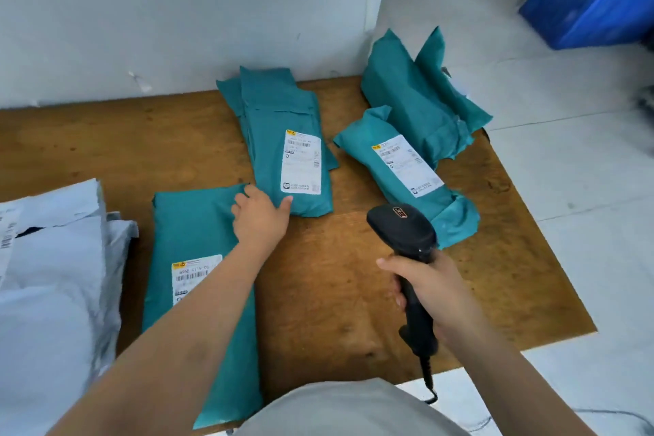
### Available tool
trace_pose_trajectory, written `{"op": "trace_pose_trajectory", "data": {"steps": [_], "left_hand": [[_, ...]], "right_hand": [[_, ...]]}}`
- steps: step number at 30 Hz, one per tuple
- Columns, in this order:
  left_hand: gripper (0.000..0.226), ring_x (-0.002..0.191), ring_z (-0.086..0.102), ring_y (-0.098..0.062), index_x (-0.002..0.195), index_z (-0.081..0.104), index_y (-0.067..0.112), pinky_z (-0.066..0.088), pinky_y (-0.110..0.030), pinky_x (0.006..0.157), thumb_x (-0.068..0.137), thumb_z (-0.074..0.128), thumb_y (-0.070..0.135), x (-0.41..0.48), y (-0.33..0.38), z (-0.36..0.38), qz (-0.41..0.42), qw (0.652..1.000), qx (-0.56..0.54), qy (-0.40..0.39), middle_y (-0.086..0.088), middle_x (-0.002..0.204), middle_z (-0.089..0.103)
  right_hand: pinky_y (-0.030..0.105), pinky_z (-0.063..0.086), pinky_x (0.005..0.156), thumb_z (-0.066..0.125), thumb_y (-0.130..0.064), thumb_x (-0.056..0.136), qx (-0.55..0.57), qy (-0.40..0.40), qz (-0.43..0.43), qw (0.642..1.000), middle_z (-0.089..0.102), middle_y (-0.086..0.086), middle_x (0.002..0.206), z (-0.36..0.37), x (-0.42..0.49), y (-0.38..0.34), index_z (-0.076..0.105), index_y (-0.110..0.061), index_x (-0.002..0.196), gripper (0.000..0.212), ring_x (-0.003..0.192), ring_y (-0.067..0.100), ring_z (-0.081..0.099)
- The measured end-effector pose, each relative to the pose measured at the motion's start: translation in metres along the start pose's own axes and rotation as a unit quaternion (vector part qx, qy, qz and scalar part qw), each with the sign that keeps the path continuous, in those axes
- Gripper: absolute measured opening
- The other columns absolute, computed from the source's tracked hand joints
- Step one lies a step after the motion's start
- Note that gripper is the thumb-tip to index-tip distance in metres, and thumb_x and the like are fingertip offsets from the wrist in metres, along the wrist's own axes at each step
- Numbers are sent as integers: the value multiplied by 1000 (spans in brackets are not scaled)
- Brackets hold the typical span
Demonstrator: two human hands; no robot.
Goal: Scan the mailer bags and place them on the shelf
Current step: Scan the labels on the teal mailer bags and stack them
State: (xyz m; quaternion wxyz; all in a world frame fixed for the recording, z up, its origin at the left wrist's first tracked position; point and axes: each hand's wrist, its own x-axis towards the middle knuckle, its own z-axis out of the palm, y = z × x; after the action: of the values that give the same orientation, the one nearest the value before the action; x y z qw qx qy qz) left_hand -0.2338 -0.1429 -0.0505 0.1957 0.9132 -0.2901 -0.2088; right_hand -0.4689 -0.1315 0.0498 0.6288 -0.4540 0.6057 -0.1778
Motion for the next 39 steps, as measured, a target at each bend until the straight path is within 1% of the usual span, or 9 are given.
{"op": "trace_pose_trajectory", "data": {"steps": [3,6,8,13,16,21,24,31,39], "left_hand": [[49,111,55,-41,110,55,-7,46,-43,90,86,62,35,17,4,6,-57,993,-97,-23,-27,117,60],[23,99,60,-37,96,60,-4,47,-36,80,86,58,17,7,9,7,-4,987,-157,-23,-22,104,65],[19,96,63,-31,97,63,-1,48,-33,79,84,59,12,-13,7,6,17,979,-199,-43,-15,101,68],[20,85,67,-21,100,69,8,55,-36,79,82,62,2,-79,-35,4,-55,937,-259,-226,-10,102,72],[21,71,68,-11,100,60,16,59,-33,63,84,64,3,-104,-68,-2,-114,909,-241,-320,-3,96,70],[47,96,65,-25,115,51,10,55,-45,85,76,71,29,-111,-83,-5,-123,945,-219,-208,-6,107,65],[38,101,62,-26,113,54,8,51,-41,93,81,67,23,-113,-72,-6,-102,954,-228,-168,-5,109,63],[18,97,55,-18,103,50,12,46,-29,88,88,58,12,-126,-72,4,-100,948,-254,-166,1,107,56],[26,106,56,-19,111,50,12,47,-35,99,87,62,13,-130,-76,5,-132,930,-288,-189,0,117,56]], "right_hand": [[26,38,46,70,-13,80,16,27,14,999,48,8,48,-16,-3,8,52,-5,61,28,39,17,43],[22,38,41,69,-13,81,31,35,27,999,47,7,48,-24,-5,14,51,-4,63,27,38,15,43],[23,38,42,68,-12,82,40,30,31,998,47,8,48,-23,-5,16,51,-3,63,27,39,17,43],[24,33,42,70,-9,80,33,-17,12,999,46,11,49,-1,-3,13,52,-5,60,27,37,18,41],[20,32,40,69,-10,80,-17,-62,-7,998,44,9,43,10,-1,15,50,-7,49,37,33,17,39],[25,35,45,71,-16,76,-74,-126,15,989,46,12,46,18,-1,27,50,-12,44,39,36,20,40],[23,34,42,73,-19,73,-73,-145,28,986,45,14,46,25,-3,31,51,-9,46,36,35,21,39],[21,35,41,69,-10,80,-64,-153,51,985,47,5,42,33,-7,31,52,-6,53,33,36,18,38],[20,34,39,69,-9,80,-37,-141,64,987,49,9,50,33,-13,32,58,-3,69,17,36,16,39]]}}
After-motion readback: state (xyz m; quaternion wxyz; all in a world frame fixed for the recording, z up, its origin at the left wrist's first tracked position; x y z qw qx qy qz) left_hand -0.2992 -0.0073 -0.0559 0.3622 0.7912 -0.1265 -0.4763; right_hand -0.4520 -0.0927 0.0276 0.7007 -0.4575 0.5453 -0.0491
